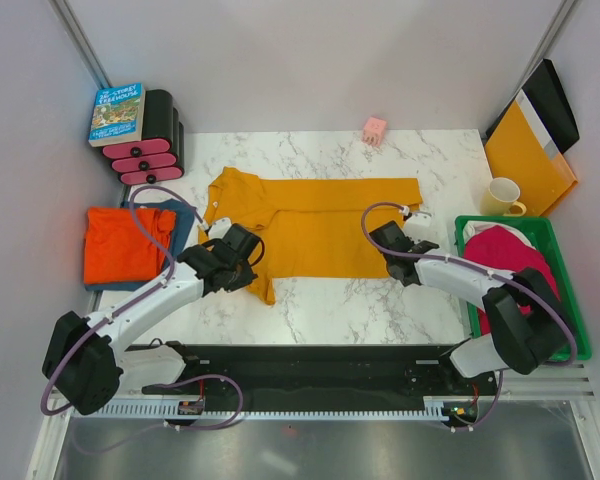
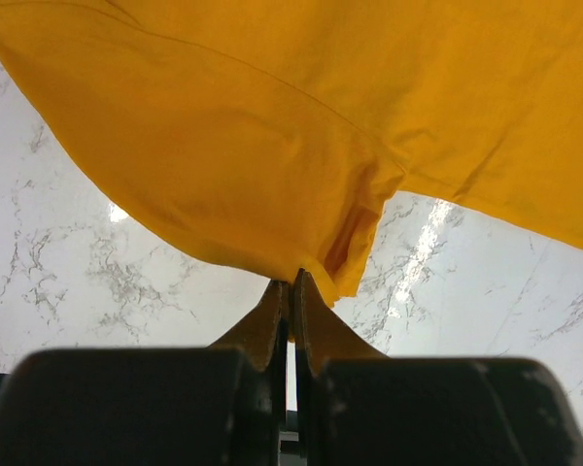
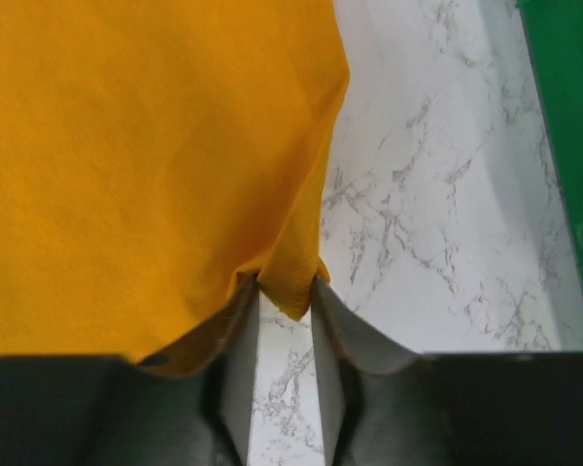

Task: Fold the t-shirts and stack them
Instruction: Grap the side of the flattened tshirt closest away from the robot with both arms

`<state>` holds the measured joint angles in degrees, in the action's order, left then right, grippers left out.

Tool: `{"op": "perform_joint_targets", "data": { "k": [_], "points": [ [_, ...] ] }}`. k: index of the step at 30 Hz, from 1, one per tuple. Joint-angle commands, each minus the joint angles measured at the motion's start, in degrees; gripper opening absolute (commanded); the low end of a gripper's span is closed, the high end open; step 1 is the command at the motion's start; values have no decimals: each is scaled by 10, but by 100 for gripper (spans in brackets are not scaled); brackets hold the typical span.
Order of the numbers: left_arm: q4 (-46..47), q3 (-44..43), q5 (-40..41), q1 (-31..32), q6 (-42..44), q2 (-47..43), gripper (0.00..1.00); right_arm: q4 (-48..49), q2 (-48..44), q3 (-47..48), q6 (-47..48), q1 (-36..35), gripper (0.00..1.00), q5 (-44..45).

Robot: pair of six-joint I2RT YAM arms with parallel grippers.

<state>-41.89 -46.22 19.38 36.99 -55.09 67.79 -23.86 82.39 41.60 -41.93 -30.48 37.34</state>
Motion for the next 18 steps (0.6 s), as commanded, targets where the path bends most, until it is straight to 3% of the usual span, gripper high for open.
{"op": "perform_joint_targets", "data": {
  "k": [1,4,18],
  "points": [
    [17,-1,11,0,20,0,2,-2,8,21,-10,2,17,9],
    [16,-2,13,-2,23,-4,2,-23,-13,20,-24,2,4,19],
    [16,-32,11,-50,55,2,2,-137,-69,52,-59,6,0,64]
  ]
}}
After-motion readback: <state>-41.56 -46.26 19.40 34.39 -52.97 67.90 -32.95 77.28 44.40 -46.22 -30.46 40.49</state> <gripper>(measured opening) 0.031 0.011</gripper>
